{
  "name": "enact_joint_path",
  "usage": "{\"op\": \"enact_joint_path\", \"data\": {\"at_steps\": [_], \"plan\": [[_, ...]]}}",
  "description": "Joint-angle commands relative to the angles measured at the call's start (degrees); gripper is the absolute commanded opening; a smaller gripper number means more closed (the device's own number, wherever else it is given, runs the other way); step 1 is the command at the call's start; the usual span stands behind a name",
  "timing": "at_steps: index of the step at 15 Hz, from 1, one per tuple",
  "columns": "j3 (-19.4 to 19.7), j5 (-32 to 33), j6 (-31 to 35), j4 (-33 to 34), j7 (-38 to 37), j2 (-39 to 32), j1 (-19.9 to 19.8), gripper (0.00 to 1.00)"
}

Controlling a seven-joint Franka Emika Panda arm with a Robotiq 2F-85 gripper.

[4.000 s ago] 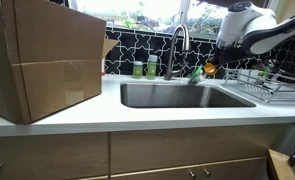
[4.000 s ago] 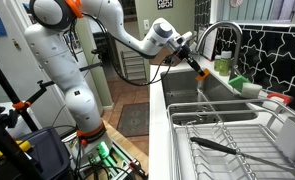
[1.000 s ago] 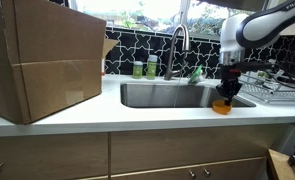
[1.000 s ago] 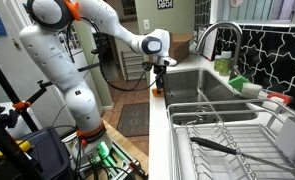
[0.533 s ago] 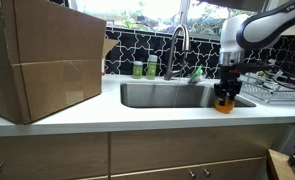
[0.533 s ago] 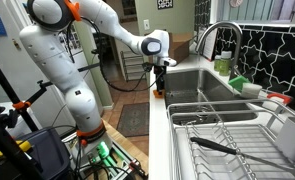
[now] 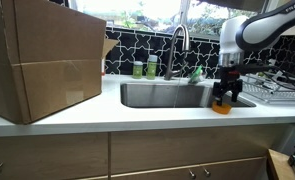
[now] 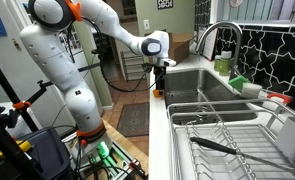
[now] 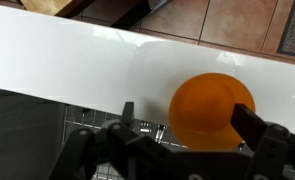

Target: Pick up the orange bowl, fetch some water in the orange bowl and pour it out into the sink three times then put the orange bowl back on the kitchen counter

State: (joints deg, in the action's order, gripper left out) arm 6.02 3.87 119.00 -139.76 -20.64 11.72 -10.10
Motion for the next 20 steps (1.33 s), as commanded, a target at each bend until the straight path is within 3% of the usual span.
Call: {"op": "enact_joint_path", "data": {"at_steps": [1,6,10,17,18,20], "plan": [[0.5,-0.5,0.8,-1.8,1.5,2.5,-0.2,1.0],[0.6,0.9,-3.2,-2.6,2.5,12.0,-1.2,1.0],[-0.9,0.7,-4.3,0.1,-7.0,18.0,-4.6,1.0],[-5.5,6.8,8.2,0.4,-22.4,20.7,-11.4,1.0],[-3.7,4.4,5.0,1.8,-17.9,19.7,-9.1,1.0],[-4.5,5.9,6.7,1.8,-20.5,19.7,-10.0,1.0]]}}
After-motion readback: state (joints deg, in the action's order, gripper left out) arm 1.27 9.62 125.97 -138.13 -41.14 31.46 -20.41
